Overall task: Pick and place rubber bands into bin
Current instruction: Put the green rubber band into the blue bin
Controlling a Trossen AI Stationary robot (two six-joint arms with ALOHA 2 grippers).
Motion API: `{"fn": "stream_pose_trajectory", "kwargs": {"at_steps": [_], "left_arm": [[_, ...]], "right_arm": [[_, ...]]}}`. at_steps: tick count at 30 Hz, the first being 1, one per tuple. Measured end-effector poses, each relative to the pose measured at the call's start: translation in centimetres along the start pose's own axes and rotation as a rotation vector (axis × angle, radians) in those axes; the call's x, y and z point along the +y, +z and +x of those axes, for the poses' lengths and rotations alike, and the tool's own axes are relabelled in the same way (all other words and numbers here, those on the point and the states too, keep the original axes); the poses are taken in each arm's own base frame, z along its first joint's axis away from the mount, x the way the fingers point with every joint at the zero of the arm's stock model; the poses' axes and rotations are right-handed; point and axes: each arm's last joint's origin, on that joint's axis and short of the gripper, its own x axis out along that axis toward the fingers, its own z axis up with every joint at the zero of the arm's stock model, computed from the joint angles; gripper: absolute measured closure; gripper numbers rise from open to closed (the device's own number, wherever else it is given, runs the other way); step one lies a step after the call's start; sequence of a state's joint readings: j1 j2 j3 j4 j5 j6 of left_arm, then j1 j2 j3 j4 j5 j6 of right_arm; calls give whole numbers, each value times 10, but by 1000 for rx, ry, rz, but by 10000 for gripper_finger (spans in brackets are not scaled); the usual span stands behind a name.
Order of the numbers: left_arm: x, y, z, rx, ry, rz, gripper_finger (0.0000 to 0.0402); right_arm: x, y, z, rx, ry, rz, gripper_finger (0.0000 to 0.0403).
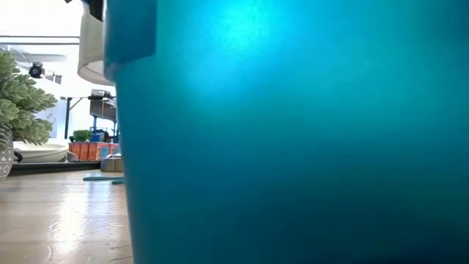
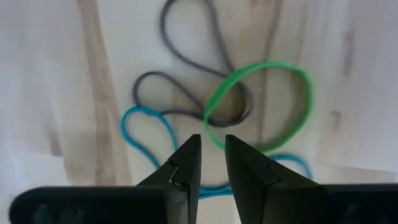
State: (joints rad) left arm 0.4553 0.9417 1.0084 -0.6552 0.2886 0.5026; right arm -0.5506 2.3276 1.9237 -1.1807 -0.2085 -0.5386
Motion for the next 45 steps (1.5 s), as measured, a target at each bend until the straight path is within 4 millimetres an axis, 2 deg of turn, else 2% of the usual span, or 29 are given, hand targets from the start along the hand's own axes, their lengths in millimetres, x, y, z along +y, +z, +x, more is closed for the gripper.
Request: {"fn": "stream_pose_trajectory", "kwargs": {"at_steps": [4, 10, 14, 20, 27, 32, 38, 45], "left_arm": [[1, 1, 0, -6, 4, 1, 243], [1, 1, 0, -8, 5, 2, 243], [1, 1, 0, -8, 5, 2, 243], [1, 1, 0, -8, 5, 3, 243], [1, 1, 0, -8, 5, 3, 243], [1, 0, 0, -8, 5, 3, 243], [1, 0, 0, -7, 5, 4, 243], [1, 1, 0, -8, 5, 4, 243]], "right_arm": [[2, 5, -10, -17, -9, -17, 335], [11, 13, -49, -86, -8, -100, 335], [23, 6, -72, -48, 32, -188, 335], [27, -9, -85, -7, 21, -220, 335], [10, -34, -79, 100, 9, -9, 335], [7, -44, -71, 140, 42, 42, 335], [6, -46, -58, 145, 54, -15, 335], [-2, -35, -59, 38, -28, -55, 335]]}}
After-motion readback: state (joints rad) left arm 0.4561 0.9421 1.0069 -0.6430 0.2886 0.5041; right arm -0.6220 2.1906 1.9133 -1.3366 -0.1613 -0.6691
